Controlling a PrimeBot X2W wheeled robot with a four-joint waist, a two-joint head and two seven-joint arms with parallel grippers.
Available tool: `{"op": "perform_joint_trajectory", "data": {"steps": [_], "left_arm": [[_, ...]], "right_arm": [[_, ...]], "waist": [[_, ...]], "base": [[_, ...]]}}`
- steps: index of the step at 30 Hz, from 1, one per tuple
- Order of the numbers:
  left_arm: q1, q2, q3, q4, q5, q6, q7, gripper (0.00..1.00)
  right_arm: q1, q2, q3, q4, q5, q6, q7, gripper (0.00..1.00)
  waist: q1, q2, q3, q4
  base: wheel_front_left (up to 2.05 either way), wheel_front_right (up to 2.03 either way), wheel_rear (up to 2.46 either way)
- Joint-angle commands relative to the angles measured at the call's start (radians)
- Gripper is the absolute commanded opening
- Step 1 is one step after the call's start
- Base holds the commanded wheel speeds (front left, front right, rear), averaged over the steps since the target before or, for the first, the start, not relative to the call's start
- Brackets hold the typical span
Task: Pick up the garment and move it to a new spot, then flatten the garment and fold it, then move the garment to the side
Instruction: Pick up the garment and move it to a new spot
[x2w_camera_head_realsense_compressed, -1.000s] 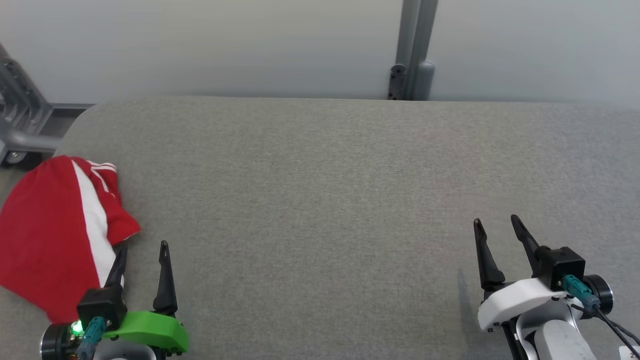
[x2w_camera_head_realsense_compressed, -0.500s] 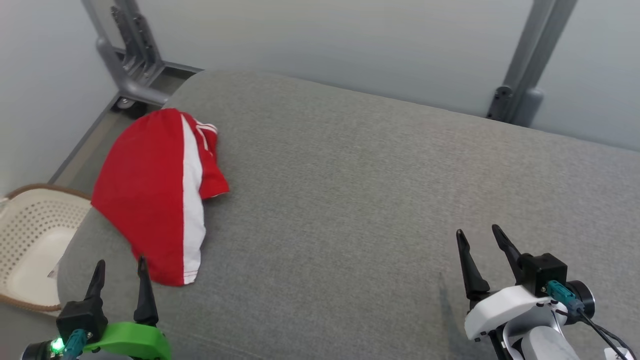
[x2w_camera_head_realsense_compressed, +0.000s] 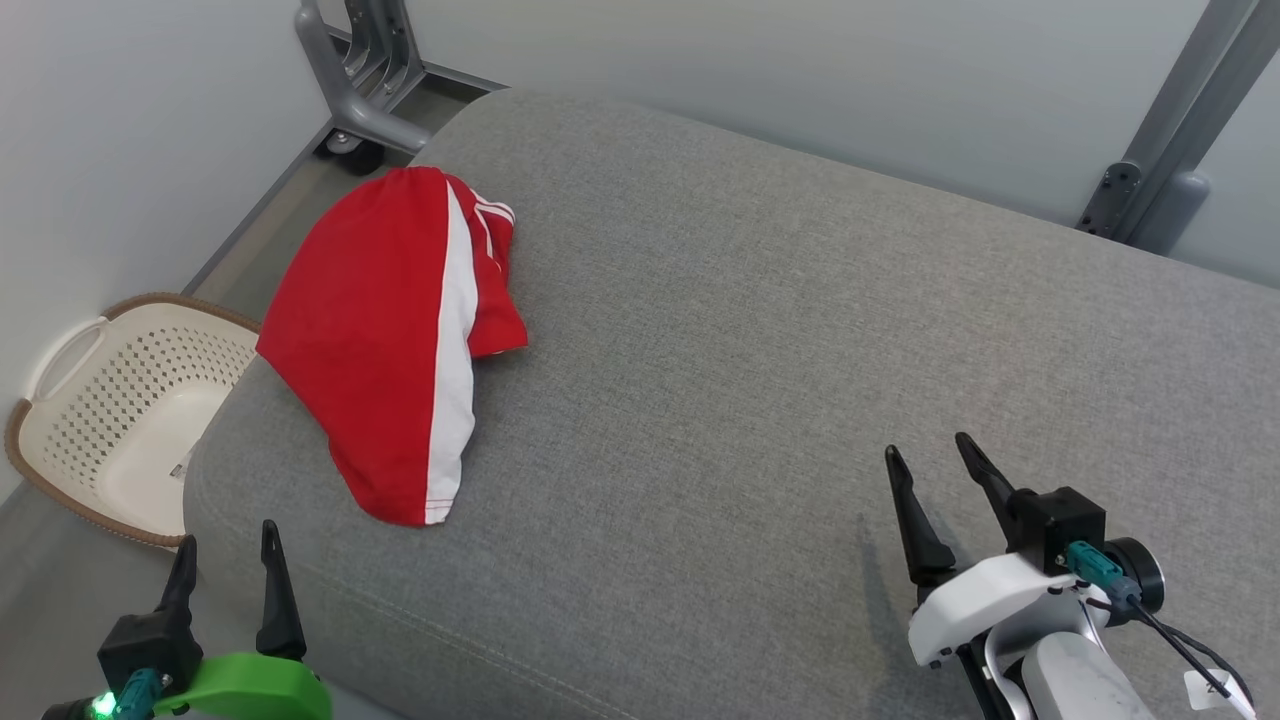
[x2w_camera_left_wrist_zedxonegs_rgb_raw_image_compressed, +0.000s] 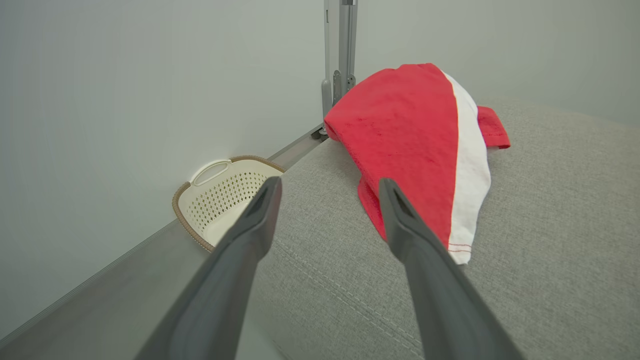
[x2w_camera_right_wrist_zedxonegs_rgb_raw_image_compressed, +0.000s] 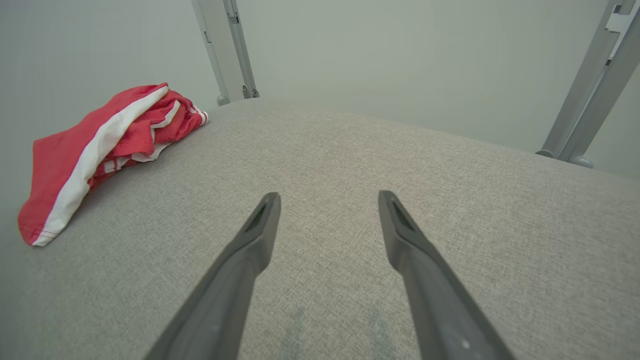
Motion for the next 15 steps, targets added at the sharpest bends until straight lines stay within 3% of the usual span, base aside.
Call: {"op": "perform_joint_trajectory", "data": {"steps": [1, 9, 15], "left_arm": [[-0.023, 0.003, -0.001, 0.014, -0.007, -0.007, -0.001, 1.0], [-0.137, 0.006, 0.029, 0.107, -0.029, -0.028, -0.001, 1.0], [-0.264, 0.039, 0.021, 0.208, -0.065, -0.042, -0.001, 1.0]], "right_arm": [[0.003, -0.005, -0.009, -0.002, -0.009, 0.0, -0.003, 1.0], [-0.016, -0.011, -0.021, -0.004, -0.046, 0.0, -0.003, 1.0], [-0.047, -0.038, -0.005, -0.004, -0.057, 0.0, -0.003, 1.0]], "waist": [[0.0, 0.0, 0.007, -0.002], [0.0, 0.0, 0.075, -0.058], [0.0, 0.0, 0.133, -0.102]], "base": [[0.0, 0.0, 0.0], [0.0, 0.0, 0.0], [0.0, 0.0, 0.0]]}}
